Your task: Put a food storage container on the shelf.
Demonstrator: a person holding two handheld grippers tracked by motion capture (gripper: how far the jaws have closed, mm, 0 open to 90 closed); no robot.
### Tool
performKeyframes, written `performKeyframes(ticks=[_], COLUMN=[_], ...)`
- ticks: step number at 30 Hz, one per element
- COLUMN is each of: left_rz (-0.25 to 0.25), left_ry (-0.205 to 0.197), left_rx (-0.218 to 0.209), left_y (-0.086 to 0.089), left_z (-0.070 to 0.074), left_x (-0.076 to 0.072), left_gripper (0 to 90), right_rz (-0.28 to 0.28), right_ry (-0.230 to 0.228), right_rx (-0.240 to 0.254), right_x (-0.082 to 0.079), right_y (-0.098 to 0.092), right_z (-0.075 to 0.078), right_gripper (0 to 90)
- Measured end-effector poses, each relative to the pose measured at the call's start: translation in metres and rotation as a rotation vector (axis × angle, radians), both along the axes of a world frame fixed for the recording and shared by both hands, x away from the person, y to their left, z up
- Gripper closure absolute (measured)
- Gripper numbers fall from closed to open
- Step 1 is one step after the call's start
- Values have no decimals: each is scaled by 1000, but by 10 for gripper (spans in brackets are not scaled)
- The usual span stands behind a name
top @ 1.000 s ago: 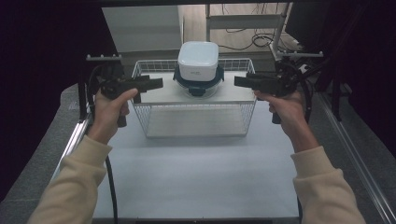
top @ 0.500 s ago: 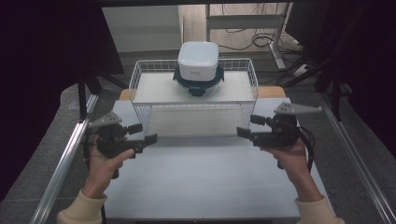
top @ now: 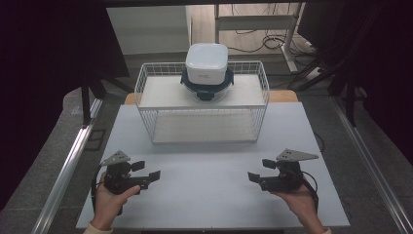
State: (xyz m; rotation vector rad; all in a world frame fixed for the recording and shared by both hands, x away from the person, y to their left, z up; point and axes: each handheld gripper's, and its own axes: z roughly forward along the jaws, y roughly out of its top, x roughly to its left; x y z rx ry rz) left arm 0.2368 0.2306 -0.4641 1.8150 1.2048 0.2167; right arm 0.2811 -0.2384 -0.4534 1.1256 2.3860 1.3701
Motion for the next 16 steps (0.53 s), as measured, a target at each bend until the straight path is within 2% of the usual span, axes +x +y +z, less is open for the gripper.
performKeyframes(ticks=[2, 6, 16], left_rz=[-4, -2, 15], left_ry=[2, 6, 13], left_rx=[19, 34, 28], left_y=[-1, -3, 1], left_z=[-4, -8, -15], left_x=[-1, -1, 1], left_gripper=[201, 201, 200], right_rz=[-3, -4, 3], right_ry=[10, 0, 4], right_rx=[-7, -15, -26], right_x=[2, 1, 2], right_y=[-1, -1, 0], right_z=[-5, -7, -11], right_gripper=[197, 199, 200])
